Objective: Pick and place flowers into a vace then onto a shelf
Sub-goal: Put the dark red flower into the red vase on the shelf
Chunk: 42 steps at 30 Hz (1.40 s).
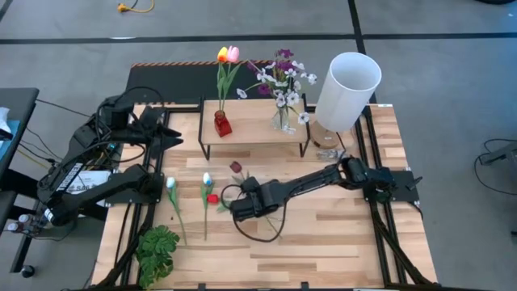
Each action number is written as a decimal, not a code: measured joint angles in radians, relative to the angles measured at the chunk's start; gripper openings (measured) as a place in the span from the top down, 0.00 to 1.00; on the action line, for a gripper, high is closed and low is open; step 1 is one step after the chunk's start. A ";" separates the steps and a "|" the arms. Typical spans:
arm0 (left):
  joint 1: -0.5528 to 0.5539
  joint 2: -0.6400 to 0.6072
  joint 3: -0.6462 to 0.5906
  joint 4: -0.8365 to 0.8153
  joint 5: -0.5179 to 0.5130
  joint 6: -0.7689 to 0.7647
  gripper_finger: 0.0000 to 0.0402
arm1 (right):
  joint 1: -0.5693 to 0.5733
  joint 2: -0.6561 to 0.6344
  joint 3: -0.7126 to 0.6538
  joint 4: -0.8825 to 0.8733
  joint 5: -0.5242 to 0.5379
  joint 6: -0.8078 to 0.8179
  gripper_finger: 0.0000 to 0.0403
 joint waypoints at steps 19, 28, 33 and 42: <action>0.000 -0.056 -0.019 0.127 0.241 0.065 0.55 | 0.058 -0.010 0.349 -0.060 0.527 -0.229 1.00; 0.000 -0.107 -0.205 0.573 0.273 -0.184 0.55 | -0.024 -0.079 0.349 0.410 0.559 -0.725 1.00; -0.024 -0.105 -0.273 0.779 0.289 -0.298 0.55 | -0.067 -0.097 0.348 0.586 0.467 -0.885 1.00; -0.108 -0.090 -0.282 0.925 0.201 -0.321 0.55 | -0.123 -0.095 0.348 0.700 0.227 -0.933 1.00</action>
